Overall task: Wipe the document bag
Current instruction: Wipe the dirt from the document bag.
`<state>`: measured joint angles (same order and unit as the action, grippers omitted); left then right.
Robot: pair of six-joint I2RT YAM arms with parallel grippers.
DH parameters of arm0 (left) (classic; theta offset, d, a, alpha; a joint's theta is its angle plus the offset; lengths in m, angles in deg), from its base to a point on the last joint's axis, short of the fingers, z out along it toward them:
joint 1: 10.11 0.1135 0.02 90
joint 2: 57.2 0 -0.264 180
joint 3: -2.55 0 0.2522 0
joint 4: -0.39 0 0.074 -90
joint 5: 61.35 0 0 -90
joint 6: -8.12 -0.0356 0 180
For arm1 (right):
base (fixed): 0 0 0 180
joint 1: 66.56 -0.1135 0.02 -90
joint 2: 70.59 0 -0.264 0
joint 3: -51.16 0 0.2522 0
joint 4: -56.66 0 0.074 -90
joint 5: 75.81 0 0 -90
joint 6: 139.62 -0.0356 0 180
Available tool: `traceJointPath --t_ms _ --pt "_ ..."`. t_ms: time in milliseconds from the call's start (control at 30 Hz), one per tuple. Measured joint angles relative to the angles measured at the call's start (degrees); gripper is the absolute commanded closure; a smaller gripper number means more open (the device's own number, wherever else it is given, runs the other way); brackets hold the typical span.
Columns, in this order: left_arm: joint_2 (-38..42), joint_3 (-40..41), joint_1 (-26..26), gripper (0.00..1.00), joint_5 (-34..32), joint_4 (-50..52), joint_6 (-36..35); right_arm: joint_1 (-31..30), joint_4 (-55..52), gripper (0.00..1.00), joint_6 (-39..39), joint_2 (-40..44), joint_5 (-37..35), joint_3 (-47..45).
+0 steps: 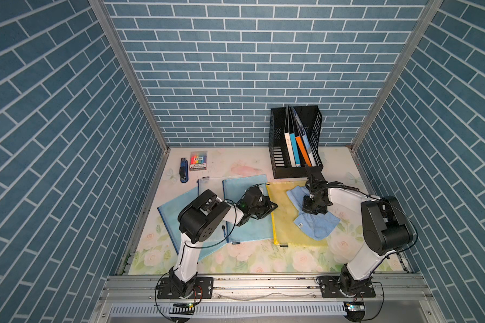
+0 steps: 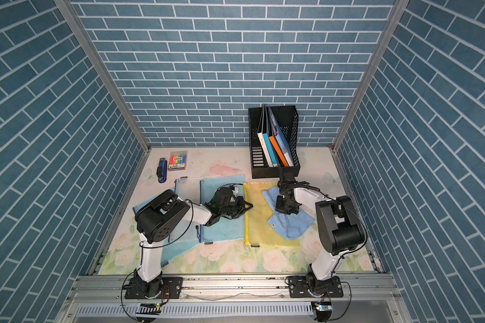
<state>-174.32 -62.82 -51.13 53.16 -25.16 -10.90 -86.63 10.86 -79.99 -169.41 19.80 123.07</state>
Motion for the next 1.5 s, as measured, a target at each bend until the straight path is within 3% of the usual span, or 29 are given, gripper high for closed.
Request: traceJointPath --t_ms 233,433,567,800,900,1300,1500 --pt "-1.0 -0.2 0.0 1.00 0.0 0.0 0.2 -9.5 4.2 1.00 -2.1 -4.2 3.3 4.4" --pt "-1.5 -0.6 -0.3 1.00 0.5 -0.2 0.2 -12.4 7.4 1.00 -4.4 -4.5 7.1 4.2" --pt "-1.5 -0.7 -0.3 1.00 0.6 0.0 0.1 -9.3 8.1 1.00 -4.3 -4.5 8.6 2.9" --pt "-1.5 -3.0 -0.3 1.00 4.1 2.8 -1.1 3.3 5.4 1.00 -0.8 -2.6 6.9 1.7" --pt "-1.5 -3.3 -0.4 1.00 5.9 3.3 -1.1 4.2 3.2 1.00 0.5 -4.0 6.0 4.0" --pt "-3.2 -3.2 -1.4 1.00 9.0 2.1 0.4 -9.4 5.3 1.00 -1.8 -15.0 10.6 17.3" --pt "-3.2 -1.2 -1.3 1.00 8.5 -1.5 2.5 -10.3 5.4 1.00 -2.6 -16.2 10.5 18.7"
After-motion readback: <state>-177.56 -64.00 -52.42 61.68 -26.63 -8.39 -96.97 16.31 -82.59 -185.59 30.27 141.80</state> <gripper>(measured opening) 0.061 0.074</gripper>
